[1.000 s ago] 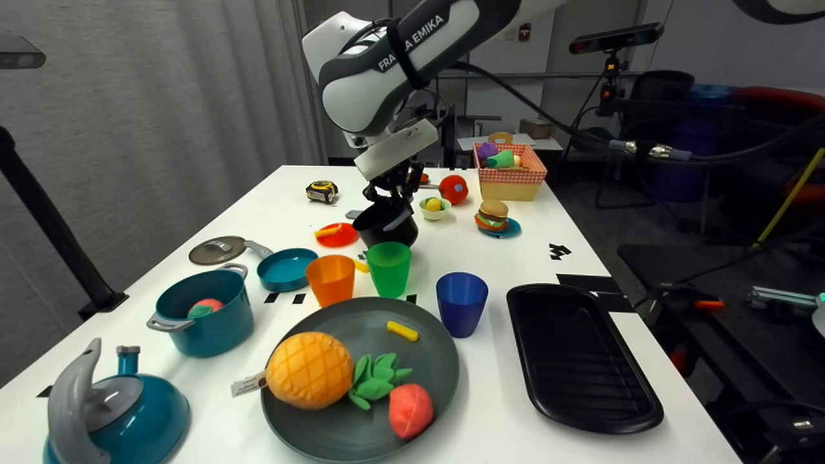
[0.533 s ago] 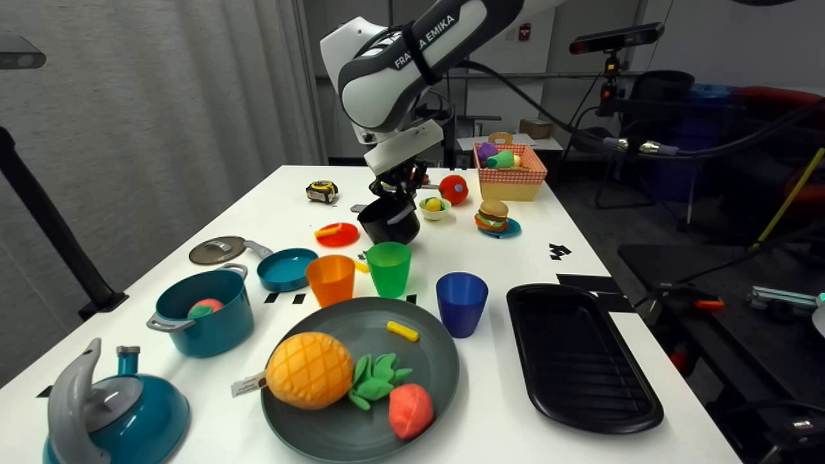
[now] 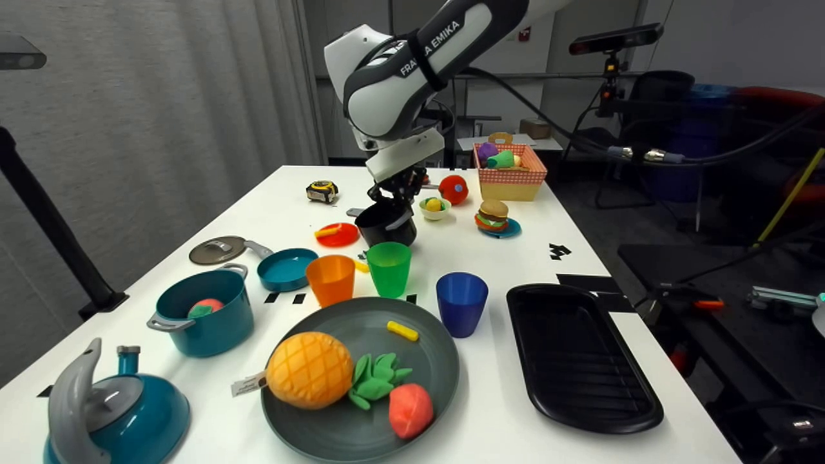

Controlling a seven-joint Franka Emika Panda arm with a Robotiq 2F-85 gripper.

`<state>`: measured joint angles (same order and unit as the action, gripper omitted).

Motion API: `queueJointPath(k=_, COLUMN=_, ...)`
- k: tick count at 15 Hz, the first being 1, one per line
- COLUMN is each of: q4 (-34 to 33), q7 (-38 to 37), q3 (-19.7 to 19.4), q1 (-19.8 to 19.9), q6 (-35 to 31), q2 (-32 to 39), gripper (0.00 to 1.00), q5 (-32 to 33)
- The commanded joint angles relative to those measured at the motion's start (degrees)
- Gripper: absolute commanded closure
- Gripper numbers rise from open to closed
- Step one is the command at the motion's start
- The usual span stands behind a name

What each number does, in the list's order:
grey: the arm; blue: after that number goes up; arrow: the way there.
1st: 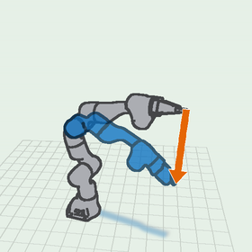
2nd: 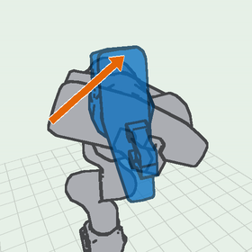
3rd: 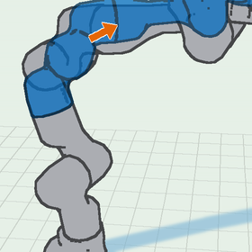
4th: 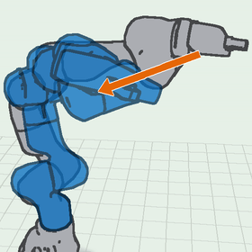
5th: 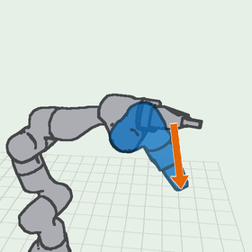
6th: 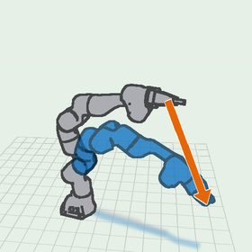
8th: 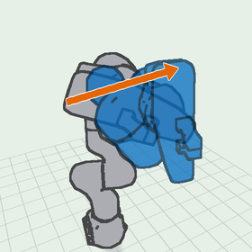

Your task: Pour the potato fries from the pot on the counter

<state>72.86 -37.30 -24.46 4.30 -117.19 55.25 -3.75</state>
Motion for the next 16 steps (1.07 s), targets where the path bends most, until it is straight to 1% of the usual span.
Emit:
queueJointPath(k=1, q4=2.5, q7=0.3, q3=2.9, q1=2.8, q6=-2.9, q2=-2.2, gripper=0.99, q5=1.7)
queueJointPath(k=5, q4=3.2, q7=-0.5, q3=3.8, q1=3.8, q6=-3.9, q2=-2.7, gripper=0.99, q5=1.3)
queueJointPath(k=6, q4=2.5, q7=-3.7, q3=3.6, q1=2.6, q6=-4.2, q2=-1.5, gripper=0.89, q5=1.4)
queueJointPath(k=7, q4=3.1, q7=-3.9, q3=3.6, q1=2.7, q6=-4.4, q2=-1.8, gripper=0.70, q5=1.6)
queueJointPath(k=8, q4=3.5, q7=-4.6, q3=3.6, q1=2.5, q6=-4.7, q2=-1.9, gripper=0.64, q5=1.8)
queueJointPath(k=14, q4=4.6, q7=-7.1, q3=4.1, q1=2.3, q6=-5.9, q2=-1.9, gripper=0.18, q5=2.0)
queueJointPath(k=16, q4=4.7, q7=-7.4, q3=4.2, q1=2.4, q6=-6.3, q2=-1.9, gripper=0.05, q5=2.0)
